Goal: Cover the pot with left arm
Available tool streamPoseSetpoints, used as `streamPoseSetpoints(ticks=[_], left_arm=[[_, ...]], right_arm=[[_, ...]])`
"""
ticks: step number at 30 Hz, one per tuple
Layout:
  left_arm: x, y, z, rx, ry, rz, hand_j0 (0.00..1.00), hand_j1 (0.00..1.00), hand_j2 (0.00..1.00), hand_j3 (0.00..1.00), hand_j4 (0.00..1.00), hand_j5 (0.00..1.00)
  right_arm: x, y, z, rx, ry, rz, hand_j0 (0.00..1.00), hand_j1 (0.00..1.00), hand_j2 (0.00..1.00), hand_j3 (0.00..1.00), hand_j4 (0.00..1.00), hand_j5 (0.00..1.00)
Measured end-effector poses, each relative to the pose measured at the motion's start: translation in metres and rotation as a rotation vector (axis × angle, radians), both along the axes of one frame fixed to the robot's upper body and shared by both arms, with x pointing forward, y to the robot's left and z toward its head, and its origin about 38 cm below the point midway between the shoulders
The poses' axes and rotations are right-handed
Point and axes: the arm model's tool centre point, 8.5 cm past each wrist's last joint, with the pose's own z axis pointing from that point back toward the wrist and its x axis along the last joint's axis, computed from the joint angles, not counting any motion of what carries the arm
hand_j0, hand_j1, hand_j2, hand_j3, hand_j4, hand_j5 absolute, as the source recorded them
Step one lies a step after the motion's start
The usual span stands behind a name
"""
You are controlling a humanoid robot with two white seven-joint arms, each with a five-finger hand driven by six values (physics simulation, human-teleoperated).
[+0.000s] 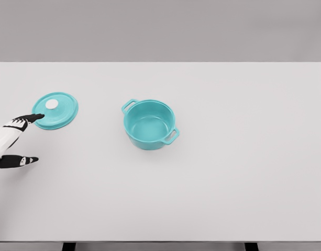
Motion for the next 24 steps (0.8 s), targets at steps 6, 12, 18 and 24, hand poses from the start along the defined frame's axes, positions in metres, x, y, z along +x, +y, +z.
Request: streamPoseSetpoints(ticks=[6,12,18,24], left_arm=[[0.023,0.001,0.026,0.009,-0.076,-0.002,1.00,1.00,1.00,1.00,1.00,1.00],[0.102,-0.002,0.130,0.174,-0.175,-0.067,1.00,1.00,1.00,1.00,1.00,1.00],[0.147,-0.024,0.115,0.270,-0.042,-0.117,1.00,1.00,1.00,1.00,1.00,1.00],[0.158,-0.034,0.054,0.339,0.167,-0.168,1.00,1.00,1.00,1.00,1.00,1.00]], right_arm=[[0.000,0.000,0.000,0.000,0.000,0.000,1.00,1.00,1.00,1.00,1.00,1.00],[0.000,0.000,0.000,0.000,0.000,0.000,1.00,1.00,1.00,1.00,1.00,1.00],[0.000,0.000,0.000,0.000,0.000,0.000,1.00,1.00,1.00,1.00,1.00,1.00],[0.000,0.000,0.000,0.000,0.000,0.000,1.00,1.00,1.00,1.00,1.00,1.00]])
